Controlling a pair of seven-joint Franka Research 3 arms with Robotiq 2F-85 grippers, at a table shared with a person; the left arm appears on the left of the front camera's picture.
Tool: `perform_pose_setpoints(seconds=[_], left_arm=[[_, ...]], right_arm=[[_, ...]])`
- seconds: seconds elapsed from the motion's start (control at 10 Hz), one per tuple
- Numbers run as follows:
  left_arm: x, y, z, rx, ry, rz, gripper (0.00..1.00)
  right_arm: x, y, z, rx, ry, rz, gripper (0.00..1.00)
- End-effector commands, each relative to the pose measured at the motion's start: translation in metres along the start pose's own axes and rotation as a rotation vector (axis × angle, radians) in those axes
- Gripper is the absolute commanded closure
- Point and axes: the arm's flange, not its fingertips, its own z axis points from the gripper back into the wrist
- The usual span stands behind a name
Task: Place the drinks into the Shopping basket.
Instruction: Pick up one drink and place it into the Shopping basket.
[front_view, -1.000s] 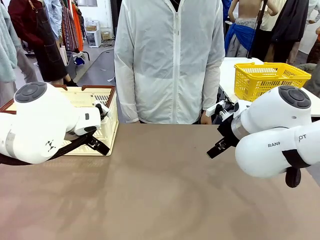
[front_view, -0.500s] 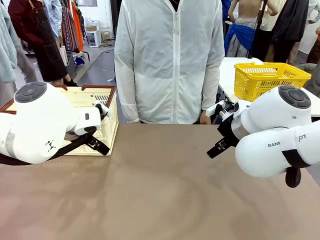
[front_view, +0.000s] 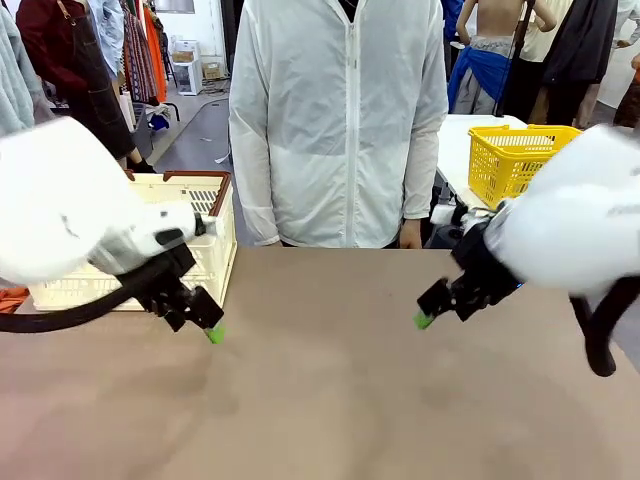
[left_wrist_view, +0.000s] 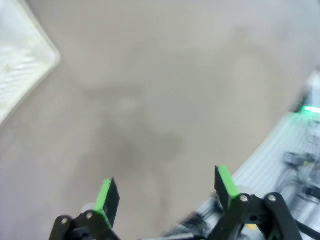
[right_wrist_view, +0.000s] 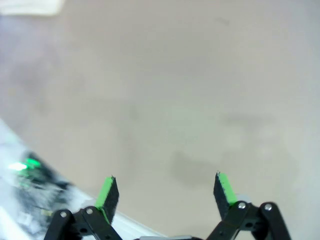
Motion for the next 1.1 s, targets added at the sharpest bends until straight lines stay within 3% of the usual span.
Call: perform_pose_setpoints(seconds=[0.0, 0.2, 0.5, 0.7, 1.0], left_arm=[[-0.032, 0.008, 0.084, -0.243, -0.124, 0.094, 0.0], [-0.076, 0.039, 0.152, -0.4, -0.271, 0.105, 0.0], [-0.164, 0.129, 0.235, -0.596, -0.537, 0.193, 0.0], [-0.21, 0.194, 0.241, -0.708, -0.658, 0.261, 0.0], [-0.274, 0.264, 0.218, -0.808, -0.806, 0.437, 0.0]], right_arm=[[-0.031, -0.01, 0.089, 0.275, -0.177, -0.171, 0.0], [-0.081, -0.048, 0.169, 0.339, -0.363, -0.235, 0.0], [-0.136, -0.141, 0.212, 0.486, -0.428, -0.404, 0.0], [-0.176, -0.211, 0.209, 0.552, -0.501, -0.568, 0.0], [-0.228, -0.27, 0.187, 0.631, -0.58, -0.736, 0.0]])
